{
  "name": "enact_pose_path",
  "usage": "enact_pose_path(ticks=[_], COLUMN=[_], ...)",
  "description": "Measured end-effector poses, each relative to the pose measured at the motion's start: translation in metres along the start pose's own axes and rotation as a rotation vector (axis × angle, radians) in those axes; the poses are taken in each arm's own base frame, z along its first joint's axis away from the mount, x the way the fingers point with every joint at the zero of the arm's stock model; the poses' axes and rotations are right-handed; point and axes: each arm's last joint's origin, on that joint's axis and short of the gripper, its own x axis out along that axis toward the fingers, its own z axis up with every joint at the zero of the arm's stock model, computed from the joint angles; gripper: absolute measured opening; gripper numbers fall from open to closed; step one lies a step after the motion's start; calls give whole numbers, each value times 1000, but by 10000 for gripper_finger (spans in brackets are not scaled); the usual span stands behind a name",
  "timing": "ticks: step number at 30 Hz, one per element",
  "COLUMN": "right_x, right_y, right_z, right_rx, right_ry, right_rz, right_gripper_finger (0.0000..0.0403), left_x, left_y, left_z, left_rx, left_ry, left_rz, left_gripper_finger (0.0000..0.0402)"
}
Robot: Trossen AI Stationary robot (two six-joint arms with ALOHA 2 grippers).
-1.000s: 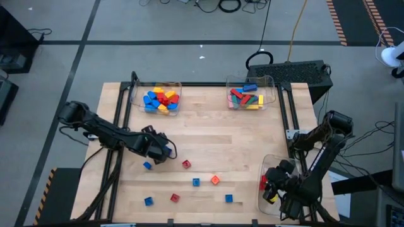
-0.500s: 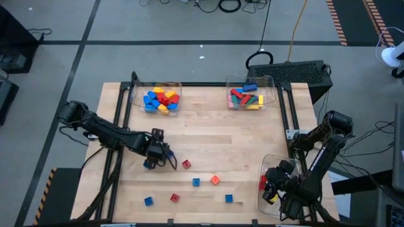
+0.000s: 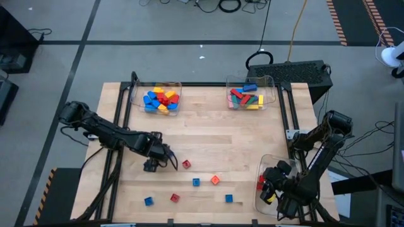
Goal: Sort blocks by size
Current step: Put the 4 stud blue game piece into the bottom transparent bin
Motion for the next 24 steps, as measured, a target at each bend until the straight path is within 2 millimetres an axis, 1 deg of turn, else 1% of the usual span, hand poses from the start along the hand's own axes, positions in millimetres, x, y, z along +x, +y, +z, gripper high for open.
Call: enact_pose_path(ticks=[8,12,14,18,24], right_x=[0,0,0,0,1], right_y=[1,1,2,2,3], right_z=[0,1,1,0,1], right_rx=[3,0,1,6,10], right_ry=[2,2,2,4,4], right_rz=[9,11,12,18,18], right_gripper_finger=[231,231,231,231,231], left_x=[20,24,27,35,38], left_y=[-4,-5,-5,-7,-7], left_z=[-15,-13,-13,-16,-21], left_rx=[-63,-71,-74,-93,-147], left_ry=[17,-28,-54,-75,-48], left_rz=[-2,-11,-19,-68,-102], left_gripper_finger=[313,312,304,262,165])
